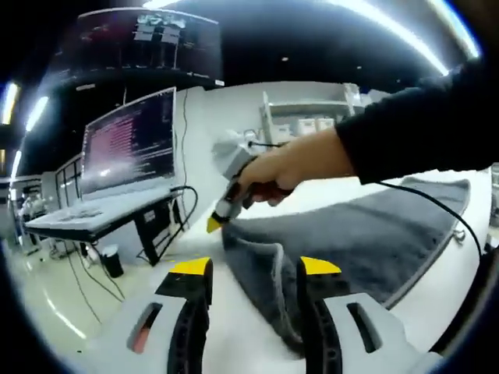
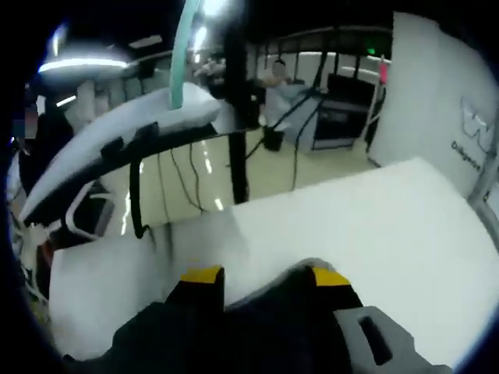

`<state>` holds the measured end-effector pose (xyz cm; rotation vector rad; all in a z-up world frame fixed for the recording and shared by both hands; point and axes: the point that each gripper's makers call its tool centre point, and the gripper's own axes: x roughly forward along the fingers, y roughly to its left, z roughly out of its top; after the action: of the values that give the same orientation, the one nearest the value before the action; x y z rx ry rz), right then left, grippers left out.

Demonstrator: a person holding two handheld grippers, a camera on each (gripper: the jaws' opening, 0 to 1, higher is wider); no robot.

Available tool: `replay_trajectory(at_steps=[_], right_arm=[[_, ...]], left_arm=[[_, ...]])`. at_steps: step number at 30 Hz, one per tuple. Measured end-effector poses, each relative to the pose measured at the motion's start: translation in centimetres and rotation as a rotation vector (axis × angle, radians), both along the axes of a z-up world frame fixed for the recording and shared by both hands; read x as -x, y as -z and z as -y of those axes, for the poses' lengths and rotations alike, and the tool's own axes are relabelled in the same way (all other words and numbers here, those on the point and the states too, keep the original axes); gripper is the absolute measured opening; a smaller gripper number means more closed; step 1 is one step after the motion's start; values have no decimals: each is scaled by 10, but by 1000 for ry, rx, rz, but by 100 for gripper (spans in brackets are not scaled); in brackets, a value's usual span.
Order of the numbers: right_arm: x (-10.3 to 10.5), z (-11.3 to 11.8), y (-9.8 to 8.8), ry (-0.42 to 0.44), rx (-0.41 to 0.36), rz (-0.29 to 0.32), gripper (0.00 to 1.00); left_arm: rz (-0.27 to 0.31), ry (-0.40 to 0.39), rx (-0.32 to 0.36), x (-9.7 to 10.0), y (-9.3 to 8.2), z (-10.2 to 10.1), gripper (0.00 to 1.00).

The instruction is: Open the folded towel by lifting each exposed corner and separating the folded layers until the towel lies flat within the target outline without major curled edges

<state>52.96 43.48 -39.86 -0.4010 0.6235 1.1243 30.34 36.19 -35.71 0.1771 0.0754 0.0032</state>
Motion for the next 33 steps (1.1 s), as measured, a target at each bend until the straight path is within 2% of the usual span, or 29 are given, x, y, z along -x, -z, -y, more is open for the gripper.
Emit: replay_trajectory(at_steps=[2, 4, 7, 9, 11, 16, 19, 22, 23, 24, 25, 27, 30, 33], right_arm=[[2, 0, -1, -11, -3, 2, 51], [5, 0, -2, -28, -9, -4, 52], [22, -2, 3, -102, -15, -80, 59], [26, -1, 5, -133, 5, -61, 60], [33, -2, 3, -162, -5, -69, 65], [37, 2, -11, -187, -32, -67, 70], [35, 10, -21, -190, -40, -48, 77], [33, 20, -34, -187, -73, -42, 91], [35, 22, -39, -191, -92, -44, 95], [35, 22, -43, -195, -113, -32, 97], [34, 21, -58, -248, -176, 56, 97], [35, 31, -70, -269, -185, 132, 99], [30, 54, -84, -217, -198, 131, 99], [19, 86, -99, -144, -163, 196, 99]], left_arm=[[-2, -27, -46, 2, 3, -6, 43], [-10, -36, -42, 2, 6, -9, 43], [-28, -63, -43, 5, 10, -15, 43], [-67, -82, -53, 7, 19, -22, 40], [-93, -116, -82, 11, 24, -28, 35], [-79, -126, -53, 15, 23, -33, 37], [-39, -134, -37, 15, 14, -31, 49], [7, -142, -29, 10, 4, -32, 97], [20, -154, -16, 12, 0, -35, 95], [28, -154, -15, 12, -3, -36, 99], [30, -150, -8, 10, -5, -36, 100], [22, -135, -16, 9, -10, -36, 100], [19, -106, -20, 5, -16, -31, 100], [4, -47, -15, -2, -24, -17, 100]])
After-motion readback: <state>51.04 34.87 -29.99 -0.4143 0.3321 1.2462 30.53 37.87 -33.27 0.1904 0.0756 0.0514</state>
